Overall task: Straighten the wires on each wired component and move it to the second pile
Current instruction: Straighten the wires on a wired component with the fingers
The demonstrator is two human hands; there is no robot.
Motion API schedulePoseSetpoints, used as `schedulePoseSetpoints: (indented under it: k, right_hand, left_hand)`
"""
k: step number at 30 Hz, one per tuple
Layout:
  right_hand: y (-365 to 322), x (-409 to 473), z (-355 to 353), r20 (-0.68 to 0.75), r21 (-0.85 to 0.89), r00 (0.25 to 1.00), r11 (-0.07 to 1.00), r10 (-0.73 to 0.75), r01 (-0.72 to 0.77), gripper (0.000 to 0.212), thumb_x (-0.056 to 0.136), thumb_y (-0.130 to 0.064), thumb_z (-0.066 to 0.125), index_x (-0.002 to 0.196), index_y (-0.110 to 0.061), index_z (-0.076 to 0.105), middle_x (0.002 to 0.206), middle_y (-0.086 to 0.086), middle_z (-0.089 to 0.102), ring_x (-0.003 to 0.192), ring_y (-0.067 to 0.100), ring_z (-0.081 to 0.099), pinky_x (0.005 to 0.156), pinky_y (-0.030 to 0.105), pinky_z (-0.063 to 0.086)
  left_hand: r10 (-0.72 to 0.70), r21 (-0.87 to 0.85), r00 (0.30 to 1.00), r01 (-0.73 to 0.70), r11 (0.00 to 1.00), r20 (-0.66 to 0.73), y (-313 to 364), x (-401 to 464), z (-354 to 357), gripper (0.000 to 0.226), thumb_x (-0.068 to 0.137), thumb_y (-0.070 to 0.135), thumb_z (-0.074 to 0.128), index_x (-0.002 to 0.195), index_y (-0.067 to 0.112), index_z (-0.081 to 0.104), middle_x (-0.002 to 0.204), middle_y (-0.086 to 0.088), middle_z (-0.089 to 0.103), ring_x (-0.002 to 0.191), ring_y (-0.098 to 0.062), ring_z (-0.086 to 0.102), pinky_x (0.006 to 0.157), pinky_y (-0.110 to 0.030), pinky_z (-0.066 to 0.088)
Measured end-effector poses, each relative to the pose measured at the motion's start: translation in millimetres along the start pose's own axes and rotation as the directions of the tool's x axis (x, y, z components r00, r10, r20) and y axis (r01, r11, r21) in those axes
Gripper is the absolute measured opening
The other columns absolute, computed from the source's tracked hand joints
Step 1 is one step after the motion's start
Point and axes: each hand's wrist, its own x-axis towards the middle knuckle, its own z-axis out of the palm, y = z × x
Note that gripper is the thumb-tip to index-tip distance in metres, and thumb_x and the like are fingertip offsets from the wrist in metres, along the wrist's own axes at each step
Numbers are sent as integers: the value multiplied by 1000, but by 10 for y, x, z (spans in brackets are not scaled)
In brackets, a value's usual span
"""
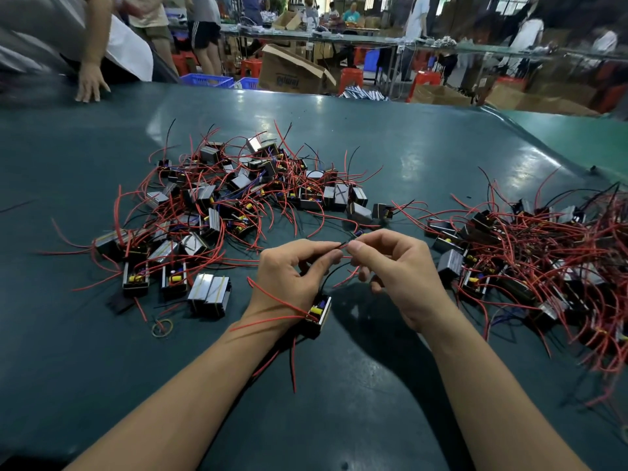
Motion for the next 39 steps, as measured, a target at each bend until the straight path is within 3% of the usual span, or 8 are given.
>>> schedulePoseSetpoints:
  k: [5,8,12,22,28,33,36,39]
  right_hand:
    - [44,-35,57,-29,-474,910,807,-413,352,7,87,-10,71,79,-12,70,68,-2,65,60,13,58,52,22,45]
    - [67,-39,52,46,-568,852,688,-521,452,7,88,-10,68,82,-7,67,75,0,63,64,16,57,55,25,43]
    - [69,-28,39,39,-534,852,710,-522,459,6,89,-11,67,85,-7,66,78,-2,62,66,13,57,55,15,40]
    - [31,-4,-35,-30,-163,971,959,-239,231,5,88,-16,70,92,-19,68,83,6,68,68,22,64,44,23,46]
    - [54,4,-19,-83,-145,983,978,-161,148,7,89,-15,70,83,-18,68,74,5,69,61,10,63,39,24,43]
    - [-10,18,-100,-163,47,983,994,-87,96,7,93,-16,64,87,-14,64,76,0,67,58,9,60,37,21,39]
    - [16,52,-147,-267,-61,960,993,80,-100,12,95,-17,61,84,-15,63,76,3,64,48,5,57,36,20,37]
    - [39,55,-89,-103,48,937,942,334,-331,18,95,-23,61,90,-6,66,78,8,69,46,9,60,33,19,34]
  left_hand:
    - [14,56,1000,-14,998,0,18,-3,2,7,83,6,75,90,7,78,78,4,73,69,6,62,66,-9,44]
    - [4,50,1000,-5,999,21,19,-14,-5,7,85,5,72,90,7,77,77,5,72,67,4,63,65,-10,45]
    - [-6,18,999,5,1000,50,24,-18,-16,8,87,5,69,91,8,76,76,3,73,68,-3,67,65,-16,50]
    - [-169,-188,985,170,967,18,37,20,-7,13,84,2,73,90,13,76,78,0,71,59,-16,68,59,-28,57]
    - [-287,-286,958,280,916,17,55,50,-24,12,80,5,77,82,17,76,72,2,74,64,-6,66,60,-17,51]
    - [-364,-317,931,346,883,2,-19,91,-78,4,84,11,74,83,15,73,73,3,71,67,-10,64,64,-26,54]
    - [-366,-203,931,358,911,0,-69,85,-49,5,85,14,74,82,14,70,81,1,72,75,-10,65,72,-25,53]
    - [-407,-178,910,414,893,76,-70,72,-12,9,84,10,74,83,7,66,90,-14,73,78,-20,66,77,-40,55]
